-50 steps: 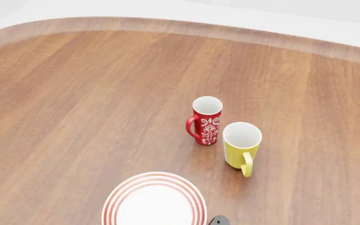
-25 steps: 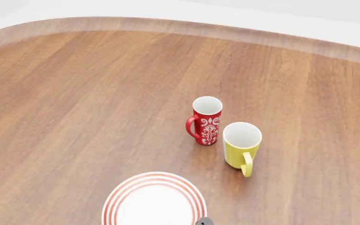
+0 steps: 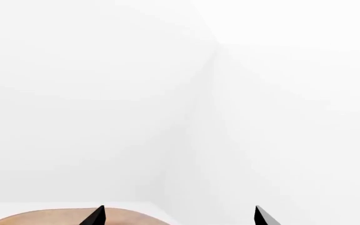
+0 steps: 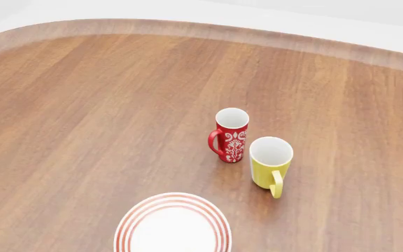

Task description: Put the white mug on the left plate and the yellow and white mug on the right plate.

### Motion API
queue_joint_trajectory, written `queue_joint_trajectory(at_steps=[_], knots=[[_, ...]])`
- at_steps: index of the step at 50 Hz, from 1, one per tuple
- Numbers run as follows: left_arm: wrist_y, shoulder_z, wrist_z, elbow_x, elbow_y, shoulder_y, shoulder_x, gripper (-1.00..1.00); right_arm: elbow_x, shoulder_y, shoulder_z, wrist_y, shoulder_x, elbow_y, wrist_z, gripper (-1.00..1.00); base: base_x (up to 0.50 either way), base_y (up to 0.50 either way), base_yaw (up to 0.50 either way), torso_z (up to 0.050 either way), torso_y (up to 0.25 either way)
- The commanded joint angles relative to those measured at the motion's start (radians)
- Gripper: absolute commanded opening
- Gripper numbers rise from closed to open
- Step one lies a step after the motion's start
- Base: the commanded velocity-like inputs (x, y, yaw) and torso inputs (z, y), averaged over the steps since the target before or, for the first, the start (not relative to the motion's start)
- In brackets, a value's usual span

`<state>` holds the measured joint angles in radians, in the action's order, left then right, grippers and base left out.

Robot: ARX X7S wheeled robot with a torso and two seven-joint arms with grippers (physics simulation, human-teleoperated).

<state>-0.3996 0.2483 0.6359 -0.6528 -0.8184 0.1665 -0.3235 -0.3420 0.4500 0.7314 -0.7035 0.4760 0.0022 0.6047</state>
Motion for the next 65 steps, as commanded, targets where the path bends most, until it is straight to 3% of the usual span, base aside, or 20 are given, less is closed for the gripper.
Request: queue_joint_trajectory(at_steps=[1, 13, 14, 22, 33, 41, 50, 65], knots=[[-0.002, -0.002, 0.007, -0.01, -0.007, 0.0, -0.004, 1.0, -0.002, 0.01, 0.008, -0.005, -0.01, 0.033, 0.009, 1.0, 0.0, 0.0, 0.0, 0.0, 0.0], [-0.007, -0.004, 0.024, -0.02, -0.014, 0.007, -0.007, 1.0, -0.014, 0.042, 0.005, -0.024, -0.011, 0.069, 0.03, 1.0, 0.0, 0.0, 0.0, 0.0, 0.0], [-0.009, -0.005, 0.027, -0.021, -0.016, 0.009, -0.007, 1.0, -0.007, 0.043, 0.004, -0.021, -0.012, 0.077, 0.02, -1.0, 0.0, 0.0, 0.0, 0.0, 0.0], [-0.001, -0.016, 0.027, -0.009, -0.014, 0.004, -0.004, 1.0, -0.012, 0.025, 0.007, -0.045, 0.014, -0.015, 0.004, -1.0, 0.0, 0.0, 0.0, 0.0, 0.0], [0.006, -0.022, 0.025, -0.006, 0.0, 0.011, -0.008, 1.0, -0.015, -0.001, 0.017, -0.091, 0.092, -0.321, -0.034, -1.0, 0.0, 0.0, 0.0, 0.0, 0.0], [0.016, -0.022, 0.022, -0.004, 0.007, 0.01, -0.009, 1.0, -0.059, 0.018, -0.085, -0.123, 0.1, -0.443, -0.096, -1.0, 0.0, 0.0, 0.0, 0.0, 0.0], [0.024, -0.021, 0.02, -0.005, 0.012, 0.009, -0.013, 1.0, -0.143, 0.06, -0.278, -0.144, 0.047, -0.345, -0.166, -1.0, 0.0, 0.0, 0.0, 0.0, 0.0], [0.027, -0.013, 0.023, -0.022, 0.011, 0.004, -0.021, 1.0, -0.123, 0.173, -0.298, -0.133, -0.052, -0.092, -0.186, -1.0, 0.0, 0.0, 0.0, 0.0, 0.0]])
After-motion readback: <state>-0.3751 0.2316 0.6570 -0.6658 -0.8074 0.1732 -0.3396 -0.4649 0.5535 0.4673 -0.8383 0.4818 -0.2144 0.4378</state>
